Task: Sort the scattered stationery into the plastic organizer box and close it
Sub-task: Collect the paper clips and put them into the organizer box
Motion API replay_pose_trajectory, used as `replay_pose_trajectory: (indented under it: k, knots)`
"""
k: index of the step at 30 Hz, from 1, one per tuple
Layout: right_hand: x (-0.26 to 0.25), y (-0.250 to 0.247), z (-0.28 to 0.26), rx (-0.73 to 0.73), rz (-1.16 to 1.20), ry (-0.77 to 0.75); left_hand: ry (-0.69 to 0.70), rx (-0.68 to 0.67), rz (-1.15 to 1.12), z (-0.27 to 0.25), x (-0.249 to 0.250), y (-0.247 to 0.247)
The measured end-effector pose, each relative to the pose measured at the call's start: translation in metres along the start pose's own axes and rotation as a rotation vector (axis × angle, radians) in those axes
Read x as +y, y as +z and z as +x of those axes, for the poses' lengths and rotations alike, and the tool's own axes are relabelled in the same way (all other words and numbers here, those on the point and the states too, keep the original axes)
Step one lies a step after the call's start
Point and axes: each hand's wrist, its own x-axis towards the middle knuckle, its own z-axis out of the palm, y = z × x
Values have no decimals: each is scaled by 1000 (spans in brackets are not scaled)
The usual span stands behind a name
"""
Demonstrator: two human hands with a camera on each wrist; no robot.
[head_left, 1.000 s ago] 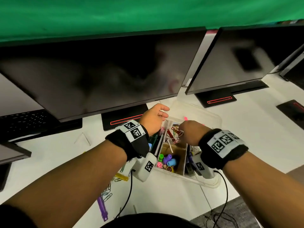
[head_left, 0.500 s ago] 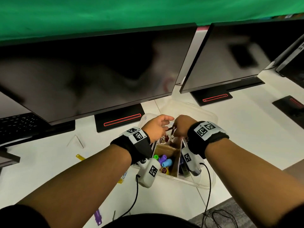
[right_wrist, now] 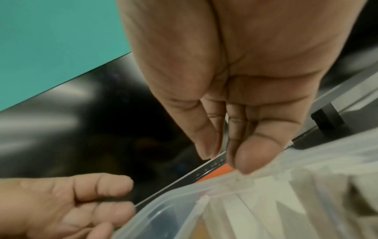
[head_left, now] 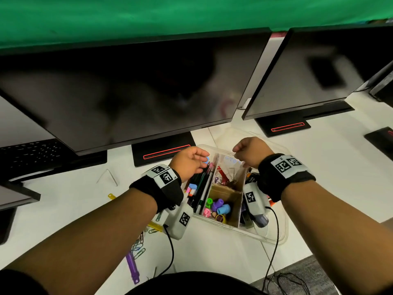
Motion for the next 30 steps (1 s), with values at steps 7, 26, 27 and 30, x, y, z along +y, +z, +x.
replay_pose_trajectory:
  k: [7, 26, 27, 30]
  knots:
    - [-37, 21, -26, -202, -59, -160, 23, 84, 29, -6, -7, -27]
    - [-65, 193, -108, -891, -963, -745, -139, -249, 1242, -94, -163, -138]
    - [-59, 198, -109, -920, -1001, -745, -111, -280, 1278, -101, -168, -137]
    - [-33, 213, -110, -945, -1005, -722, -1, -343, 1385, -124, -195, -131]
